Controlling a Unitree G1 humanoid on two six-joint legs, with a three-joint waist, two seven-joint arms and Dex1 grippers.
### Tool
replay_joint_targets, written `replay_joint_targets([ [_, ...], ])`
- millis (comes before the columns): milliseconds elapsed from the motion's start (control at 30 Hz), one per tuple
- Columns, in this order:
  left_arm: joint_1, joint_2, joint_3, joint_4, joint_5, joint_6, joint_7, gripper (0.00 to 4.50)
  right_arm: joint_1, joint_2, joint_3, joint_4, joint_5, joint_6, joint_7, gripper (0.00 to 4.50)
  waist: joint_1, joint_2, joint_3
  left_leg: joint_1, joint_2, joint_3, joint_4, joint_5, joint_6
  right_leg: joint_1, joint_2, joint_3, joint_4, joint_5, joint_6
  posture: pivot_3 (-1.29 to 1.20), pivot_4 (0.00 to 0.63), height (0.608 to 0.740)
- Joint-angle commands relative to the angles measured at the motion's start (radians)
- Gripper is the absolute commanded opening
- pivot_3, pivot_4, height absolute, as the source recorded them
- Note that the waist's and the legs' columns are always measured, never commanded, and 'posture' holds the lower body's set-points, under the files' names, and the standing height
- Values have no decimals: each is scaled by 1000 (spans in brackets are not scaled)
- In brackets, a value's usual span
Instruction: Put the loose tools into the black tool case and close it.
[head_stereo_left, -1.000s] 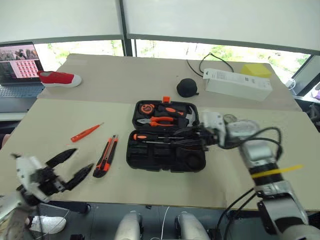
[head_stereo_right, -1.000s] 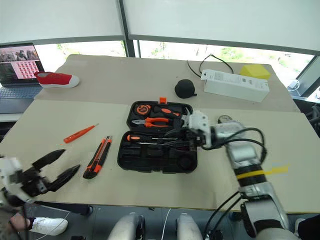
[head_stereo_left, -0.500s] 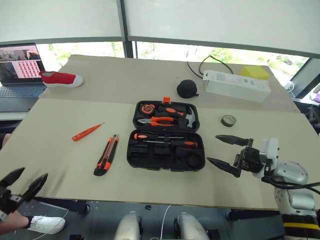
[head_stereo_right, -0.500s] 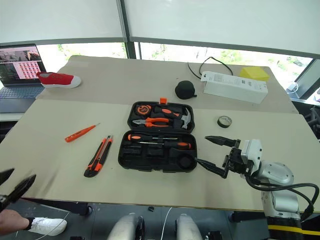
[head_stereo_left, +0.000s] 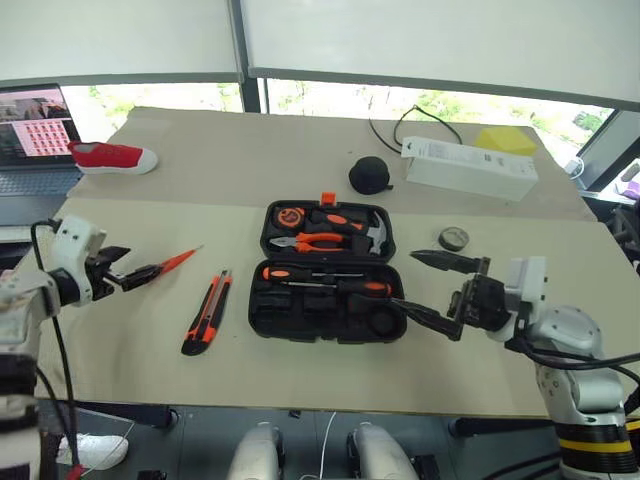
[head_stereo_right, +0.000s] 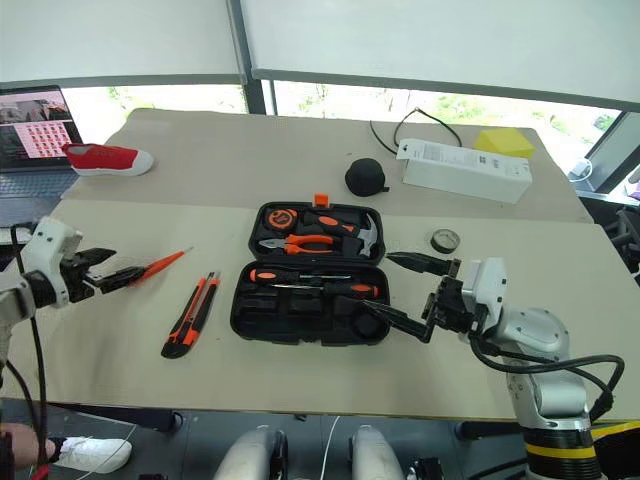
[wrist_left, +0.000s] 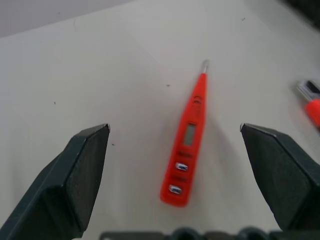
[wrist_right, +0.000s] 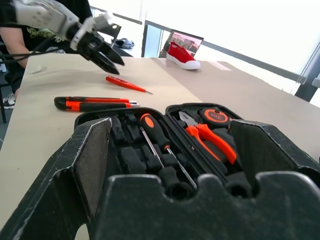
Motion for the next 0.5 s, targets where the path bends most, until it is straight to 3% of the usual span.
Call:
replay_joint_targets([
  [33,-103,-39,-64,168,76,-87,-62,4500,13,-11,-19,-56,29,16,-26,4376,3,0,0,0,0,0,0,0,0,0,0,0,0,0,0,0,150,740],
  [100,-145,-62,-85,239,101,-115,-89,4500,28,-14,-24,-70,28,20,-36,4376,4,0,0,-1,-1,0,0,0,0,0,-1,0,0,0,1,0,150,740],
  [200,-176,-78,-102,308,129,-146,-119,3811,51,-20,-30,-92,28,24,-48,4500,5,-1,0,-1,-1,0,0,0,0,0,-1,0,0,0,1,0,150,740],
  [500,-173,-94,-42,339,97,-278,-202,612,107,-34,-48,-124,32,15,-64,4500,10,-1,0,0,-1,-1,0,0,0,1,-1,0,0,0,1,0,150,740],
])
